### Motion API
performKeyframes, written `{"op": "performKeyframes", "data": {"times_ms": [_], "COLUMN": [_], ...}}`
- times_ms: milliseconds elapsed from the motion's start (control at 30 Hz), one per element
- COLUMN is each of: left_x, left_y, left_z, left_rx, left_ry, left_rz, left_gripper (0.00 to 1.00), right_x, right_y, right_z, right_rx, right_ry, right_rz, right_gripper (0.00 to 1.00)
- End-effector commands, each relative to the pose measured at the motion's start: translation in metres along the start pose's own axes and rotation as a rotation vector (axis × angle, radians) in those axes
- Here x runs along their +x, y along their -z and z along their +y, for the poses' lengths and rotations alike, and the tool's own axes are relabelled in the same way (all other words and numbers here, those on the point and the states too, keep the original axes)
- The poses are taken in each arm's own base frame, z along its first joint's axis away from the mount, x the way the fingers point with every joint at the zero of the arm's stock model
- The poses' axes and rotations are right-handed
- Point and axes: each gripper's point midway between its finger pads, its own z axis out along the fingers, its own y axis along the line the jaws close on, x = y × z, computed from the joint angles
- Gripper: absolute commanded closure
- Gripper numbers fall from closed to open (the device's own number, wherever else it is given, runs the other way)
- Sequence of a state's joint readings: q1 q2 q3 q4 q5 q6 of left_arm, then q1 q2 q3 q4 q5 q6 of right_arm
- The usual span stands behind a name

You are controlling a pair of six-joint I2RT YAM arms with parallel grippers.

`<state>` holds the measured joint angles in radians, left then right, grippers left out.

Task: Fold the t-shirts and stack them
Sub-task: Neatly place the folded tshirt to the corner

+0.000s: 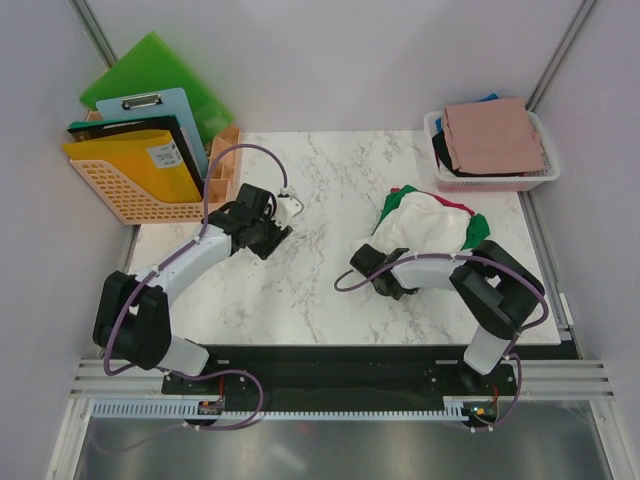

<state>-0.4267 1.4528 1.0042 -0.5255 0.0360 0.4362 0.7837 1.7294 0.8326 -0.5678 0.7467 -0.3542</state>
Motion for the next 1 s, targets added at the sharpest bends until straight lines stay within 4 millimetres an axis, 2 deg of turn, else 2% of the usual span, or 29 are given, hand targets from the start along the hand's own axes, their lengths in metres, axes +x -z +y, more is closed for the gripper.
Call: {"op": "performKeyframes", "data": {"times_ms": [0,67,167,300,433,733,833,933,967], "left_x": [-0.007,-0.007,-0.008,-0.006,-0.006,-0.005,-0.007,-0.008,-0.007], "left_y": [0.007,0.007,0.007,0.006,0.009,0.011,0.011,0.011,0.011], "left_z": [0.001,0.000,-0.001,-0.002,-0.003,-0.003,-0.002,-0.003,-0.003], "left_rx": [-0.002,0.001,0.008,0.014,0.012,0.010,0.012,0.015,0.016], "left_ry": [-0.012,-0.012,-0.011,-0.013,-0.014,-0.019,-0.019,-0.019,-0.019], "left_rz": [-0.044,-0.045,-0.050,-0.047,-0.054,-0.058,-0.058,-0.062,-0.057], "left_gripper": [0.46,0.46,0.46,0.46,0.46,0.45,0.46,0.45,0.45], "right_x": [0.001,0.003,0.001,0.000,0.005,0.008,0.009,0.016,0.018], "right_y": [0.002,0.004,0.011,0.020,0.020,0.025,0.022,0.010,0.008], "right_z": [-0.007,-0.010,-0.026,-0.055,-0.083,-0.127,-0.127,-0.113,-0.109], "right_rx": [0.033,0.048,0.107,0.197,0.264,0.330,0.323,0.285,0.273], "right_ry": [-0.038,-0.042,-0.084,-0.136,-0.162,-0.216,-0.197,-0.148,-0.139], "right_rz": [0.008,0.008,-0.012,-0.026,0.005,0.026,0.035,0.067,0.071], "right_gripper": [1.00,1.00,1.00,1.00,1.00,1.00,0.99,0.85,0.61]}}
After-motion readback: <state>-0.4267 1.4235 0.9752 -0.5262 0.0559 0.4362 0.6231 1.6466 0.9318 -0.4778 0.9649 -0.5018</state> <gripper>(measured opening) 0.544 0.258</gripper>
